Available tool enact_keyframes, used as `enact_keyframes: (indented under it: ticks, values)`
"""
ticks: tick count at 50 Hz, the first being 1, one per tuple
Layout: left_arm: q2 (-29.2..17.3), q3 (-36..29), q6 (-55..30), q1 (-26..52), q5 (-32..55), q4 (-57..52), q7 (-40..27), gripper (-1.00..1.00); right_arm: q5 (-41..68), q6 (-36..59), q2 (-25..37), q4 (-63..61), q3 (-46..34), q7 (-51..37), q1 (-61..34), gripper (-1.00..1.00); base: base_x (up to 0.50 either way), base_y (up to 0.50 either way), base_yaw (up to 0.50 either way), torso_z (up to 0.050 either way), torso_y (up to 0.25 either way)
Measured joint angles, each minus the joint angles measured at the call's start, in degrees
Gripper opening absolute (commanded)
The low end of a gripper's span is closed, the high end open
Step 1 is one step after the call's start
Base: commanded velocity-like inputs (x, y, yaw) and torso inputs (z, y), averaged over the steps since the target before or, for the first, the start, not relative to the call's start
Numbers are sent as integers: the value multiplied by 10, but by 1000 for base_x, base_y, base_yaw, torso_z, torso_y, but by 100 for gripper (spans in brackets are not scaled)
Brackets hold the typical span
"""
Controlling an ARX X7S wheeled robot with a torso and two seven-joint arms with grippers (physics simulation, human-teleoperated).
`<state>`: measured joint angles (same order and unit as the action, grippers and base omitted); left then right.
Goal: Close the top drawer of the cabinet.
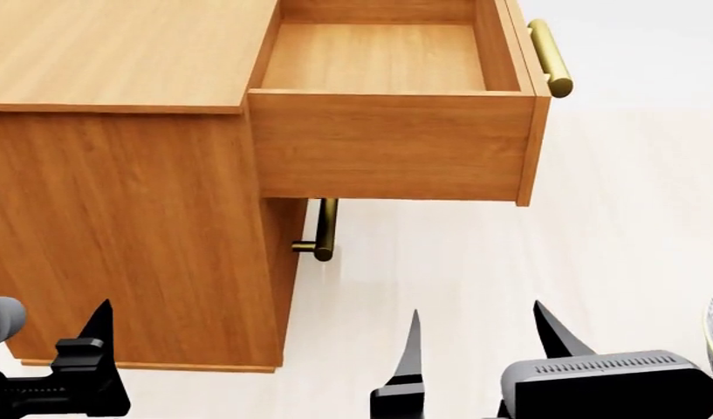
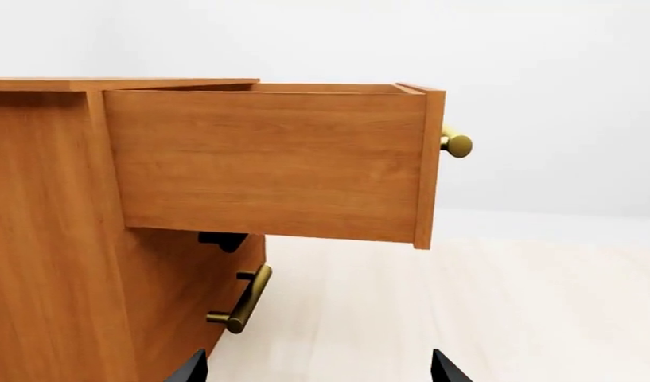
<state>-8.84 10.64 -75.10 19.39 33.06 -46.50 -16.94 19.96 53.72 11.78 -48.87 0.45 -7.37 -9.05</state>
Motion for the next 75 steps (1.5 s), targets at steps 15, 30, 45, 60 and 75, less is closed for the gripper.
enact_keyframes:
  ticks: [15, 30, 45, 60, 75]
  values:
    - [-6, -10, 28, -12, -6, 12, -4, 100, -22, -14, 16, 21, 18, -24, 5, 100, 0, 0, 0, 0, 0]
    - [-14, -25, 62, -26, -16, 17, -8, 100, -73, -64, 69, 112, 144, -66, 25, 100, 0, 0, 0, 0, 0]
    - [-27, -42, 110, -44, -29, 25, -2, 100, -156, -92, 143, 363, 128, -128, -176, 100, 0, 0, 0, 0, 0]
    - [-35, -37, 158, -69, -36, 46, 10, 100, -224, -221, 105, 765, 7, -171, -450, 100, 0, 0, 0, 0, 0]
    - [-41, -30, 191, -88, -37, 61, 18, 100, -248, -396, 12, 1124, -74, -203, -627, 100, 0, 0, 0, 0, 0]
